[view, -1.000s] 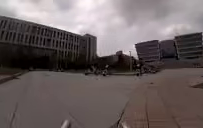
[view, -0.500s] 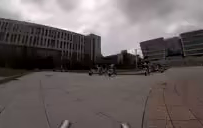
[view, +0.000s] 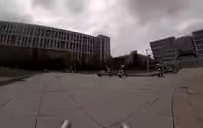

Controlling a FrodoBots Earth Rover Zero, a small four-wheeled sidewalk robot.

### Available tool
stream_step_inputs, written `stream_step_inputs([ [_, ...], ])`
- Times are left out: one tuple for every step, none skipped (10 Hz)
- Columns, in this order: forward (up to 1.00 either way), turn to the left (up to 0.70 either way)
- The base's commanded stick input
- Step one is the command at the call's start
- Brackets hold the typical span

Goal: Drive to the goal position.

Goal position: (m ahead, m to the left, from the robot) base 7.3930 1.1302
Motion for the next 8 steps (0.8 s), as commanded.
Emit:
stream_step_inputs([
  [1.00,0.16],
  [1.00,0.00],
  [1.00,0.00],
  [1.00,0.00],
  [1.00,0.00],
  [1.00,0.00],
  [1.00,0.00],
  [1.00,0.00],
])
